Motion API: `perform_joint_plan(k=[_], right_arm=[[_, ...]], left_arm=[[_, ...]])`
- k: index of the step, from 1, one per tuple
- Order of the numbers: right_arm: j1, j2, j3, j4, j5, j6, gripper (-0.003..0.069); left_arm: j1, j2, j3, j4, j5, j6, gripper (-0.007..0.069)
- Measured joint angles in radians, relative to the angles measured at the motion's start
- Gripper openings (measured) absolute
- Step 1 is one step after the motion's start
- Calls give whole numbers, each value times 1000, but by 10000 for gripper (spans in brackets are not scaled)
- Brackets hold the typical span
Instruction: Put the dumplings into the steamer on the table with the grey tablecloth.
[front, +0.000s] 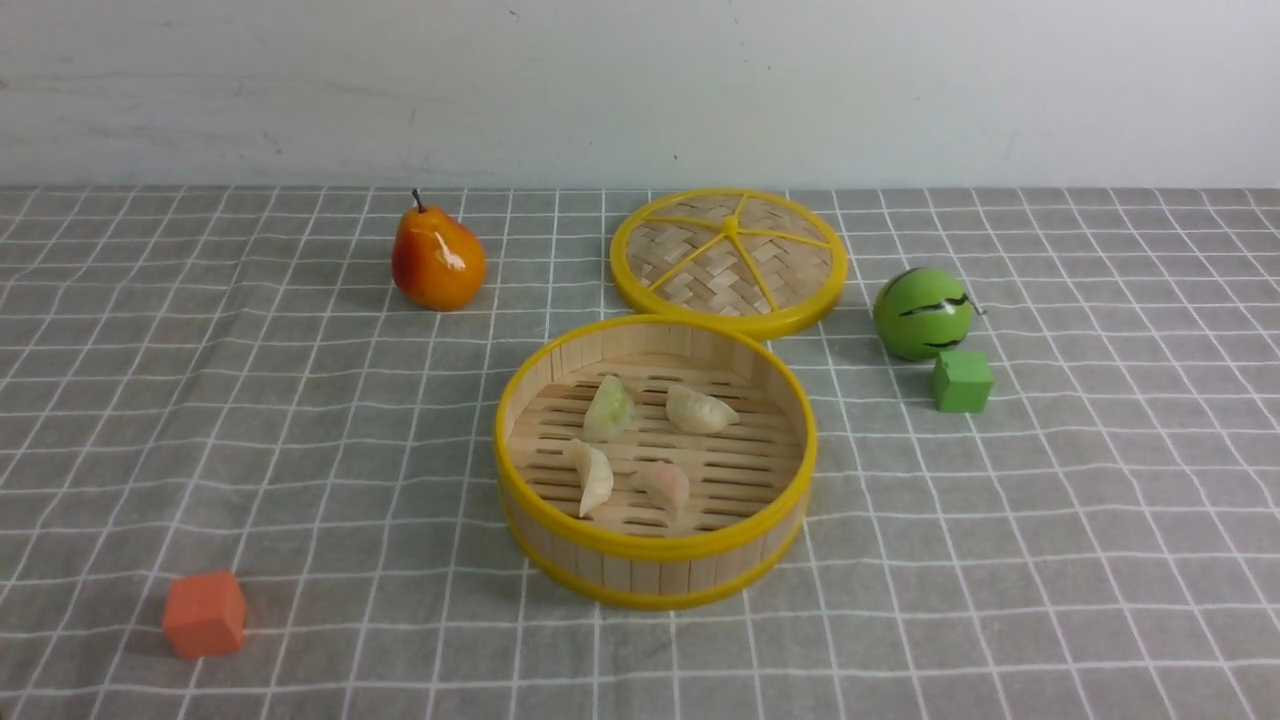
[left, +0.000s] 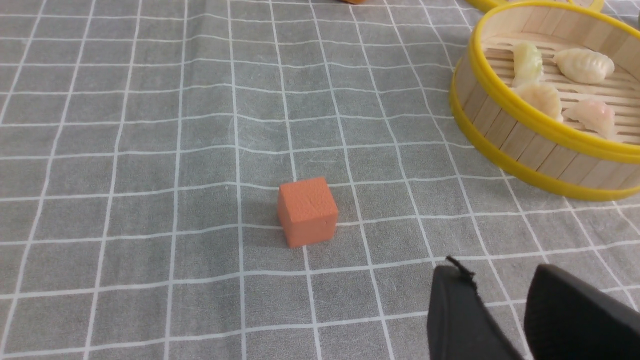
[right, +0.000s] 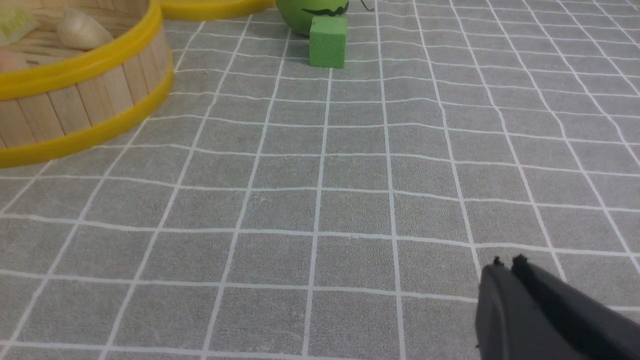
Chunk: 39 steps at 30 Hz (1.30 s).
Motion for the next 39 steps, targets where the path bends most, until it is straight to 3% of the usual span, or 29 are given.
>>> perform_joint_plan(k=[16,20,24,28,30,34,39], right_arm=[[0,0,0,0,1,1,31],[0,0,0,0,1,1,34],[0,0,0,0,1,1,42],[0,0,0,0,1,1,45],[0,0,0,1,1,2,50],[0,0,0,1,1,3,56],[0,0,-1,1,2,3,62]], left_arm=[[8,-32,24,-1,-41,0,217],[89,-107,75,-22,-121,0,217],[275,-232,134,-148,-259,25,209],[401,-253,207,-262,-375,170,118],[485,-253,291,-322,-450,283,8],[539,-253,413,-416,-494,358,-14],[541,-253,433,-465,-369,404,-14]])
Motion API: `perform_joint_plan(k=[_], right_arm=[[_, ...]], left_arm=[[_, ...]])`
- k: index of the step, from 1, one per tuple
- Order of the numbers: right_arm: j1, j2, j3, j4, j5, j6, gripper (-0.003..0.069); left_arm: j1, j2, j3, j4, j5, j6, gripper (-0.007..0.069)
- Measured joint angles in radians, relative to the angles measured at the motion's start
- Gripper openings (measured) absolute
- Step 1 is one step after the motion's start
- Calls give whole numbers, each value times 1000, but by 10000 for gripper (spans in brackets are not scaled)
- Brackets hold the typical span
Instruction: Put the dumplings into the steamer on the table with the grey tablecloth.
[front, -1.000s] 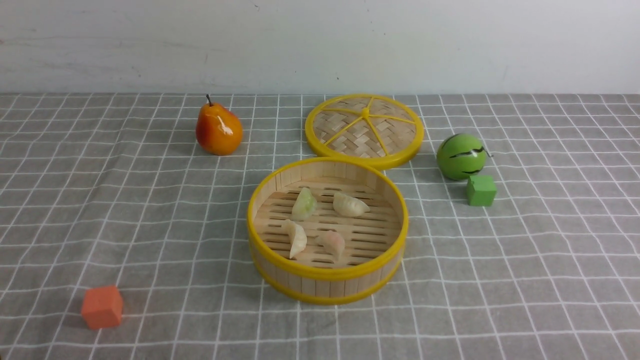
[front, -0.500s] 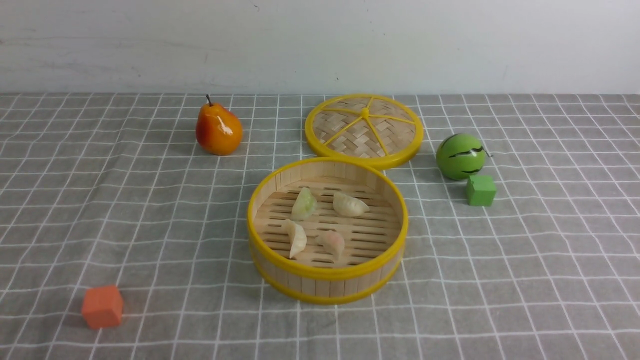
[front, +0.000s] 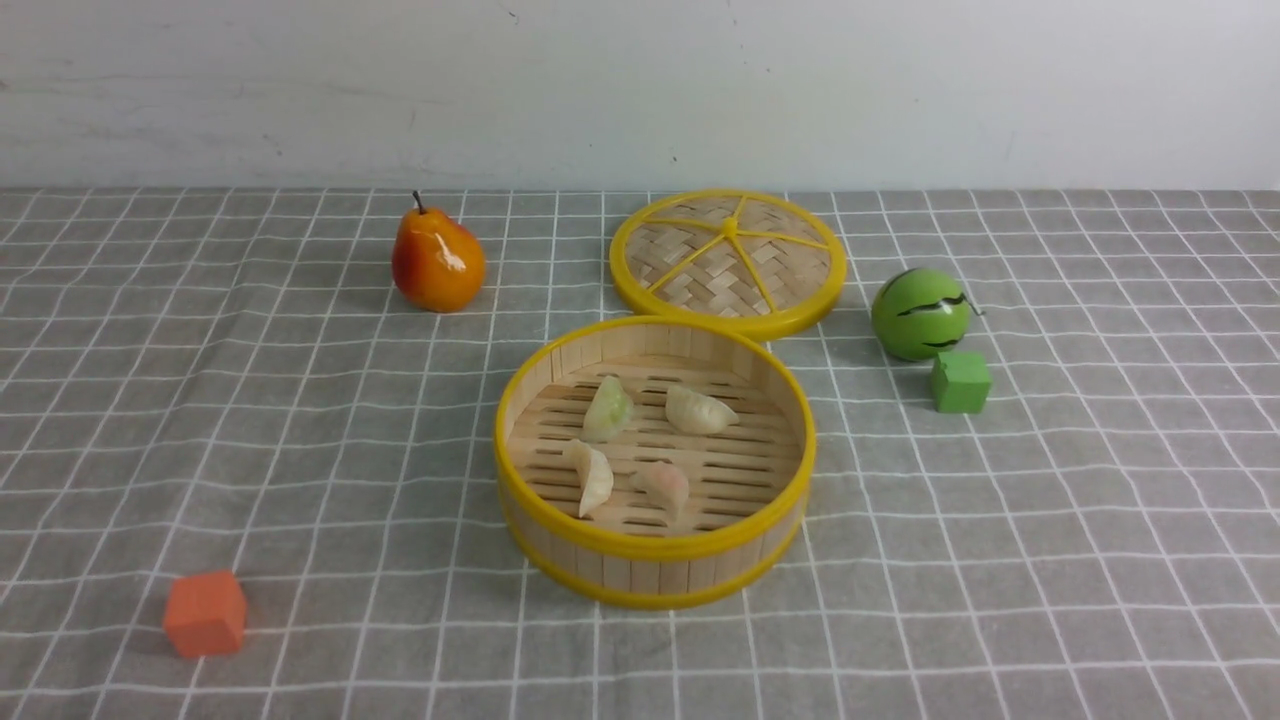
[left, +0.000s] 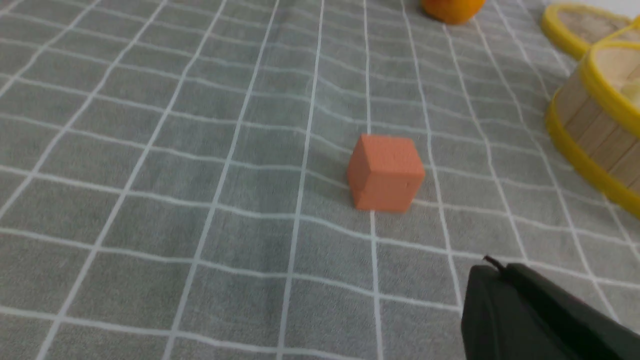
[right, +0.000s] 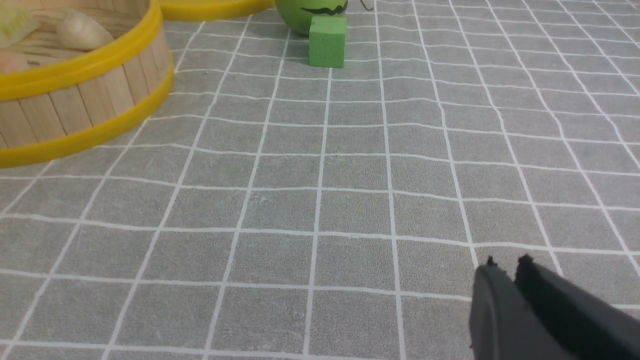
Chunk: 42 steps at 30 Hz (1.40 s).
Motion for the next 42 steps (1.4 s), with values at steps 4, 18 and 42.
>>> perform_joint_plan(k=[4,18,42], right_arm=[[0,0,0,0,0,0,68],[0,0,0,0,0,0,77],[0,0,0,0,0,0,92]], left_arm=[[0,0,0,-5,8,67,-14],[0,0,0,-6,8,96,-14],[0,0,0,-6,9,97,-13]])
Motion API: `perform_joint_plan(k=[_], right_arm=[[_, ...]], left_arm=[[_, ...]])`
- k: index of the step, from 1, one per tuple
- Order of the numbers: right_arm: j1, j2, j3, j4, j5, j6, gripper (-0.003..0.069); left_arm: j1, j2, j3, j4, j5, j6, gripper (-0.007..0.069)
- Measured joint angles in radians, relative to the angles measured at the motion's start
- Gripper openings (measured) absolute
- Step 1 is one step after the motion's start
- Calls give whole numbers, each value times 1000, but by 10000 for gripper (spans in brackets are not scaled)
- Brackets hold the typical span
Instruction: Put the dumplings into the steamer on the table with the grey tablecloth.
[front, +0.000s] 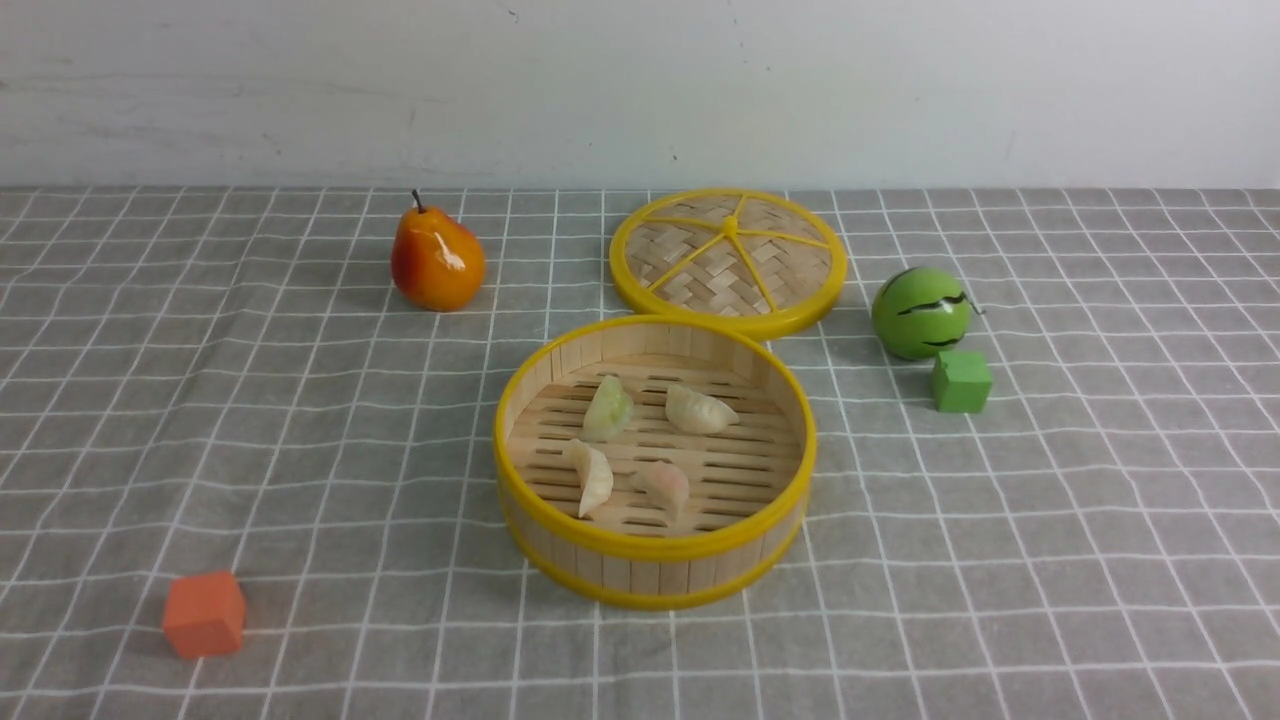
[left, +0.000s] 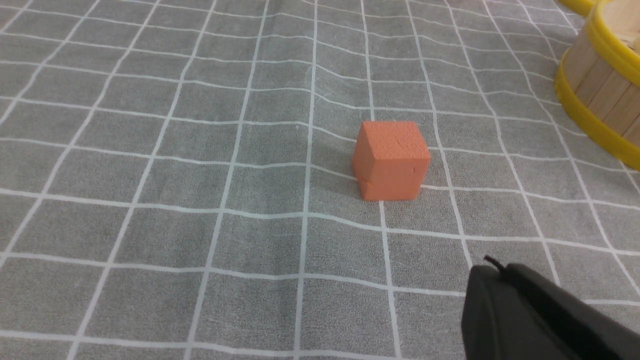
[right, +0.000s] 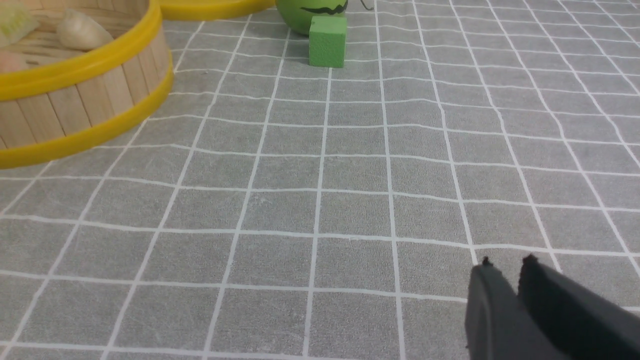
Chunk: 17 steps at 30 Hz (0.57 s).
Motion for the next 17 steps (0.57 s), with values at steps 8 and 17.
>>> perform_joint_plan(k=[8,17], right_arm=[[0,0,0,0,0,0,100],[0,0,0,0,0,0,114]], left_arm=[[0,0,0,0,0,0,-11],[0,0,0,0,0,0,-3]])
